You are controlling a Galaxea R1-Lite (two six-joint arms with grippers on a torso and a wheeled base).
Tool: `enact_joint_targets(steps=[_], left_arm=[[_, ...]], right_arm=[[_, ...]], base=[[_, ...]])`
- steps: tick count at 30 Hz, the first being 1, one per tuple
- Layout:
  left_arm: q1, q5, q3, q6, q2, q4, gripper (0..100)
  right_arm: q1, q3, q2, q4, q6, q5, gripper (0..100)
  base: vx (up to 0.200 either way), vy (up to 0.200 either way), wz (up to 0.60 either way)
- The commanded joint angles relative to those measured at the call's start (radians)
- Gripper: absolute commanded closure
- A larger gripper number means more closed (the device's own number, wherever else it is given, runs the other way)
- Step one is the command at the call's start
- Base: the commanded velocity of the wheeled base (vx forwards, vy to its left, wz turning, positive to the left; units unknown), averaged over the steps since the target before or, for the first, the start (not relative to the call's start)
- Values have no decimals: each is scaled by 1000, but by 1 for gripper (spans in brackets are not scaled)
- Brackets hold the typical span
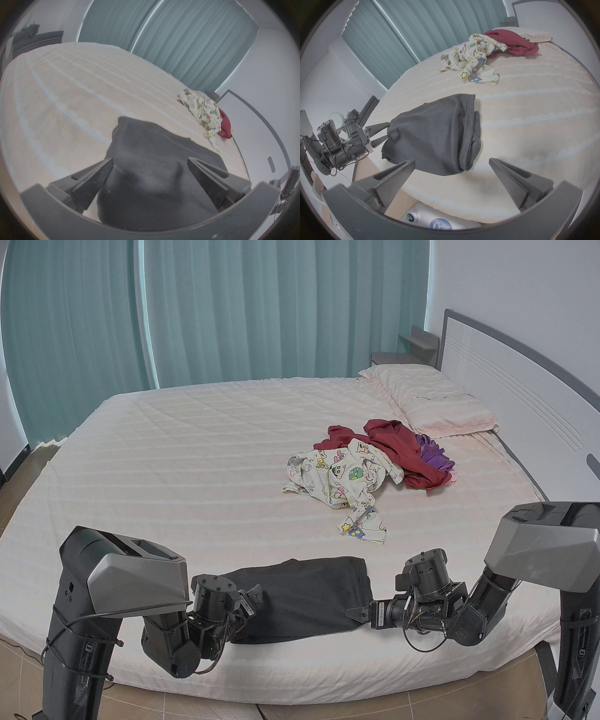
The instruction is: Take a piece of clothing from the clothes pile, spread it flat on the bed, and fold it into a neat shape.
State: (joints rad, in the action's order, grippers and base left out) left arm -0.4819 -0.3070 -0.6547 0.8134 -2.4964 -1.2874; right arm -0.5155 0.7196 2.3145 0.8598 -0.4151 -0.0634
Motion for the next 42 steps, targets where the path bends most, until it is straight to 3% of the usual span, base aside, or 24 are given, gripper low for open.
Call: enact_joint_targets(steps=[1, 7, 10, 14, 18, 25, 28, 33, 36, 38, 42], left_arm=[[9, -24, 73, 3, 133, -67, 0], [63, -14, 136, -28, 301, -84, 0], [143, 26, 153, -108, 415, -78, 0], [192, 31, 199, -204, 536, -76, 0], [233, 32, 237, -229, 725, -56, 0], [253, 31, 313, -255, 996, 40, 0], [253, 26, 366, -272, 1192, 152, 0], [246, 20, 432, -278, 1412, 347, 0], [253, -27, 445, -283, 1564, 488, 0], [252, -58, 449, -293, 1617, 551, 0], [250, -109, 461, -324, 1740, 680, 0]], right_arm=[[25, -23, -96, -2, 7, 16, 0], [101, -103, -231, 2, 6, 20, 0], [169, -235, -389, 85, -2, 22, 0], [224, -353, -573, 173, 9, 53, 0], [233, -440, -787, 183, 9, 99, 0], [233, -575, -1119, 163, 18, 109, 0], [255, -686, -1314, 137, 67, 112, 0], [341, -720, -1638, -114, 84, 108, 0], [367, -698, -1908, -403, 102, 103, 0], [371, -669, -1994, -515, 114, 109, 0], [400, -683, -2115, -639, 116, 106, 0]], base=[[0, 0, 0], [0, 0, 0], [0, 0, 0], [0, 0, 0], [0, 0, 0], [0, 0, 0], [0, 0, 0], [0, 0, 0], [0, 0, 0], [0, 0, 0], [0, 0, 0]])
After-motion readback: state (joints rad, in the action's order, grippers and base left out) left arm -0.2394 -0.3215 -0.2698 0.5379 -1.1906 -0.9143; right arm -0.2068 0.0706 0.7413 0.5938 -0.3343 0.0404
